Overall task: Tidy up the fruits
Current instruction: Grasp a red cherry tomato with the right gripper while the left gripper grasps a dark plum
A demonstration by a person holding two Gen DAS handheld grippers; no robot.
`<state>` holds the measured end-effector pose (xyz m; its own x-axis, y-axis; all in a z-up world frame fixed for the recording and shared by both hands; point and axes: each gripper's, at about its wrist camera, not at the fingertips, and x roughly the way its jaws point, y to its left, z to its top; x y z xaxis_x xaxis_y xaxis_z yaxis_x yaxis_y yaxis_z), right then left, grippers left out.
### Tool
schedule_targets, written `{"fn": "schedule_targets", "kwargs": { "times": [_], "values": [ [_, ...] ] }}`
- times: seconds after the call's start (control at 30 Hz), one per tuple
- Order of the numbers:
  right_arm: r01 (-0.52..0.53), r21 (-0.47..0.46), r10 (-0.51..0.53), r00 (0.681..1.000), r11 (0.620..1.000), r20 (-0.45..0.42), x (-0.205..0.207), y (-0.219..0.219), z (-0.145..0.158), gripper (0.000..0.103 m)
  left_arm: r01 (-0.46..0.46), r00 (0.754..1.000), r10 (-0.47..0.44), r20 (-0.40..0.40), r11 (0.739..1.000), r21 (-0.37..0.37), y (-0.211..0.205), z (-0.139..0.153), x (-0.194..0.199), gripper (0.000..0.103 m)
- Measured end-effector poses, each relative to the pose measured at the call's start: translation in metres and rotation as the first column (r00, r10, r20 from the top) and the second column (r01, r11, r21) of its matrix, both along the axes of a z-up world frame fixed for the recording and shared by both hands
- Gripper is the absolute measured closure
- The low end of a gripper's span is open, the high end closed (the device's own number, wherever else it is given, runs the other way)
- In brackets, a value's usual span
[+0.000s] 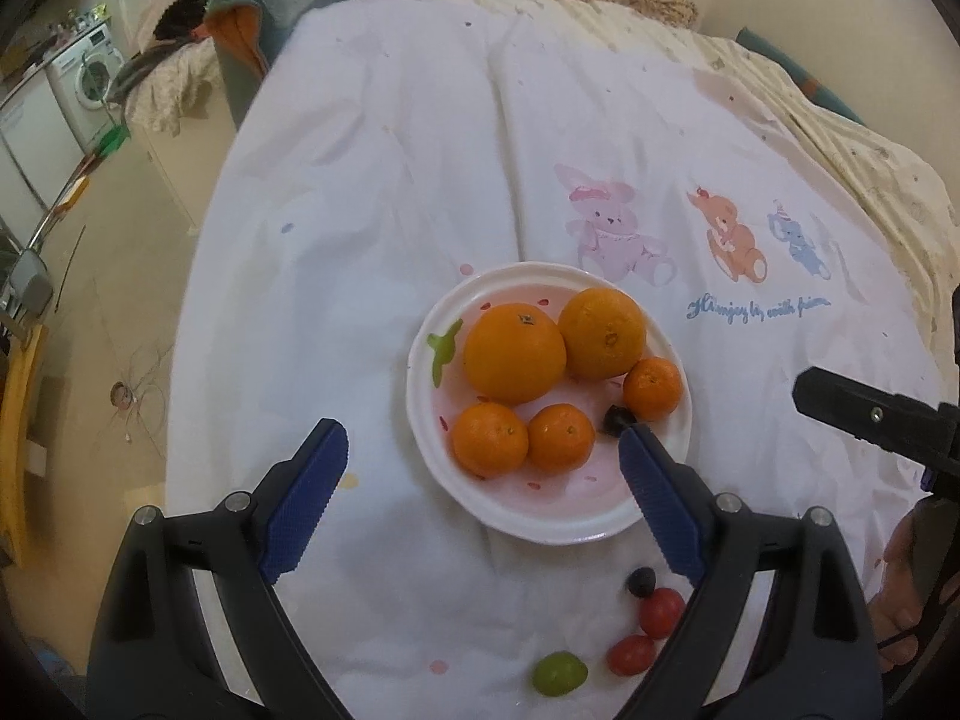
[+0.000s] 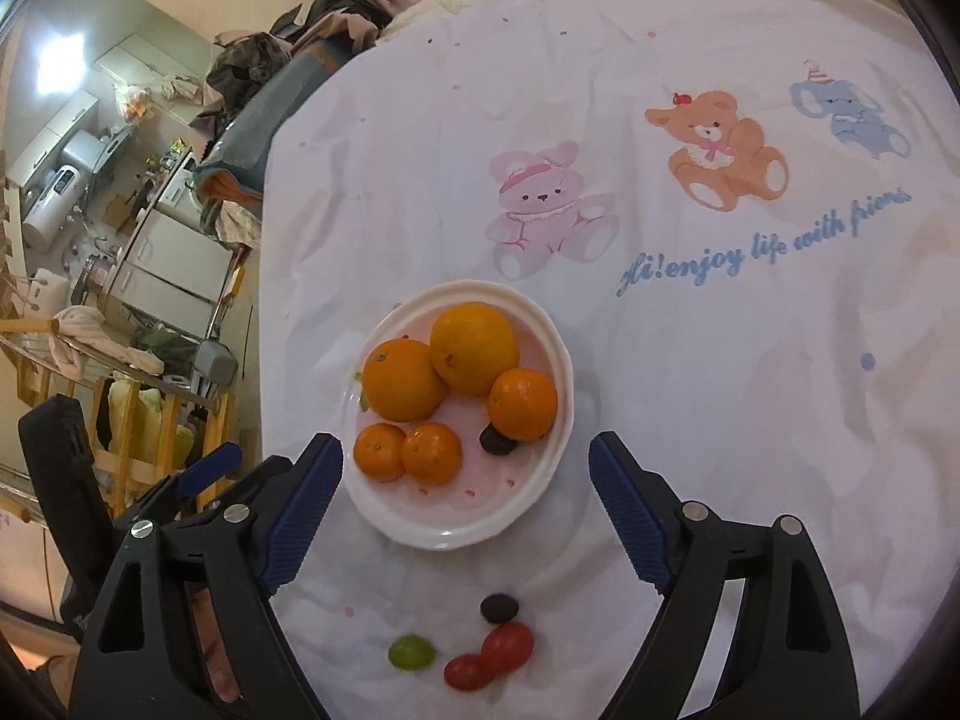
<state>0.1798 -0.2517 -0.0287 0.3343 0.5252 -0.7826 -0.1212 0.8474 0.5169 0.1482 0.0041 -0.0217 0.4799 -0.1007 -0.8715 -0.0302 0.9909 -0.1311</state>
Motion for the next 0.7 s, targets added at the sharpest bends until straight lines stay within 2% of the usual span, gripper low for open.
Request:
{"fn": "schedule_targets", "kwargs": {
  "times": [0.13, 0.27, 0.53, 0.7],
  "values": [
    [-0.015, -0.019, 0.016, 1.0, 1.0, 0.027, -0.019, -0.001, 0.01, 0.016, 0.043, 0.999, -0.043, 0.01, 0.999, 0.009, 0.001, 0.004, -0.015, 0.013],
    [-0.002, -0.01, 0.002, 1.0, 1.0, 0.018, -0.036, -0.005, 0.012, 0.016, 0.036, 0.999, -0.036, 0.018, 0.999, 0.015, 0.007, 0.006, -0.029, 0.013],
    [0.032, 0.003, -0.031, 0.999, 0.999, -0.034, -0.064, -0.01, 0.002, 0.016, 0.023, 1.0, -0.023, 0.018, 1.0, 0.011, 0.018, 0.009, -0.056, 0.013],
    [0.044, -0.002, -0.044, 0.998, 0.999, -0.055, -0.076, -0.011, -0.004, 0.016, 0.046, 0.999, -0.046, -0.006, 0.999, 0.002, 0.018, 0.005, -0.067, 0.013]
  ]
}}
